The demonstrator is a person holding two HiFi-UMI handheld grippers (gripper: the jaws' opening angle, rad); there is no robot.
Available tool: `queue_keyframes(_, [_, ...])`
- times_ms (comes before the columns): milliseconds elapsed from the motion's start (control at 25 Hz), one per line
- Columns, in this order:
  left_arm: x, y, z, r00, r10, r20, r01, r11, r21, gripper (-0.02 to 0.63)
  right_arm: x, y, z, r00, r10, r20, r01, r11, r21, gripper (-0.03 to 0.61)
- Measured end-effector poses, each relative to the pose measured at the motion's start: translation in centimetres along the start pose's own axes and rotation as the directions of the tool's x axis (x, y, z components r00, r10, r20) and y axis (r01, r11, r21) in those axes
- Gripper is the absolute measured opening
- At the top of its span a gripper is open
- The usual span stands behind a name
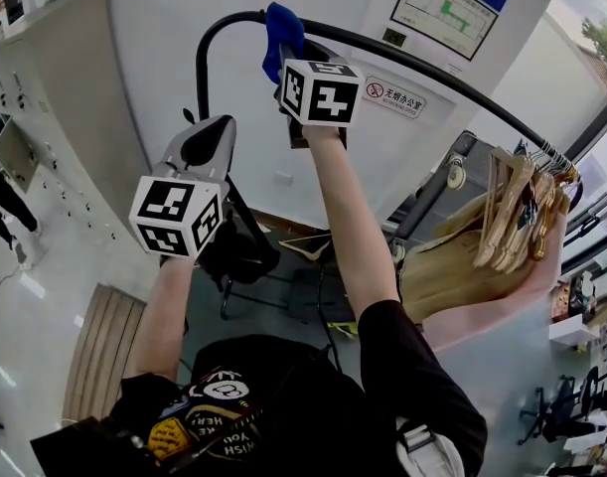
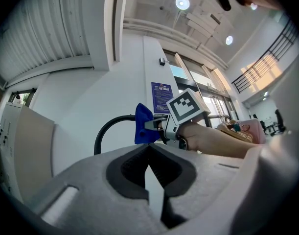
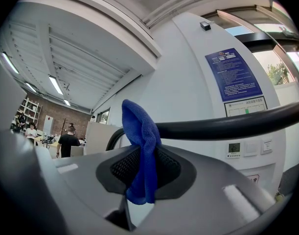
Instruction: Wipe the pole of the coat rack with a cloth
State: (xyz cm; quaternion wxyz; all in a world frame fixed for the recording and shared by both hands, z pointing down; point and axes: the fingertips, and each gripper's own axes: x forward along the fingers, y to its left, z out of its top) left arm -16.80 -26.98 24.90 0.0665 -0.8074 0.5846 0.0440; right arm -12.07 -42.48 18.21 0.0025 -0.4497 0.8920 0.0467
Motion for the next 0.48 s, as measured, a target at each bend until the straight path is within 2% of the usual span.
queue_keyframes(480, [-0.23, -0.19, -0.31, 1.0, -0.001, -0.005, 0.001, 1.0, 0.007, 0.002, -0.14, -0.1, -0.13, 1.0, 0.003, 0.001, -0.003, 1.0, -0.002, 0.075])
